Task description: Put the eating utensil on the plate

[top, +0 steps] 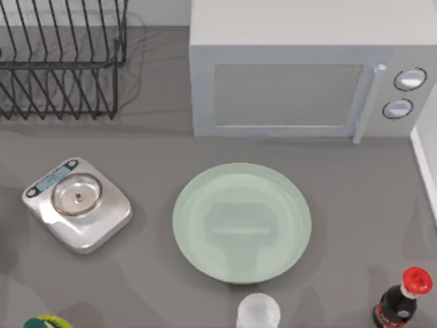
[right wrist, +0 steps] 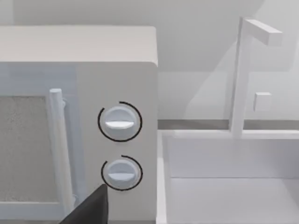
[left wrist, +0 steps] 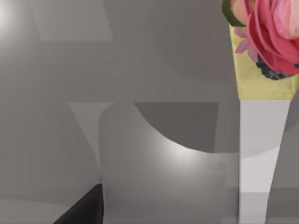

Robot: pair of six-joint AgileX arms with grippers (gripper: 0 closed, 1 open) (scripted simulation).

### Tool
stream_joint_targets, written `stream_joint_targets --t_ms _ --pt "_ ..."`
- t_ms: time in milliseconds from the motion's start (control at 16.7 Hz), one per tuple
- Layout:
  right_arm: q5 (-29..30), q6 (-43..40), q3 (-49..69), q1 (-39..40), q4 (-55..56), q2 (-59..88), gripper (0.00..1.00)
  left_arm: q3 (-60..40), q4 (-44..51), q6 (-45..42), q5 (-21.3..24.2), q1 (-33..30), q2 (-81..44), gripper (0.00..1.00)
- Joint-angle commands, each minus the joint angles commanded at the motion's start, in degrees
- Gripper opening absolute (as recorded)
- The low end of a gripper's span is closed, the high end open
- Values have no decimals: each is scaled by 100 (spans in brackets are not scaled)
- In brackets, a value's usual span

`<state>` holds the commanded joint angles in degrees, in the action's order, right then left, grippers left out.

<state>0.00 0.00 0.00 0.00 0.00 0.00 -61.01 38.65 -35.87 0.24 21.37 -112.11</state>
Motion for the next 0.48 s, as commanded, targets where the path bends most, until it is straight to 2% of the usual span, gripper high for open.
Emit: stream_joint_targets --t_ms 480 --pt "0 0 0 0 0 0 100 0 0 0 0 0 0 2"
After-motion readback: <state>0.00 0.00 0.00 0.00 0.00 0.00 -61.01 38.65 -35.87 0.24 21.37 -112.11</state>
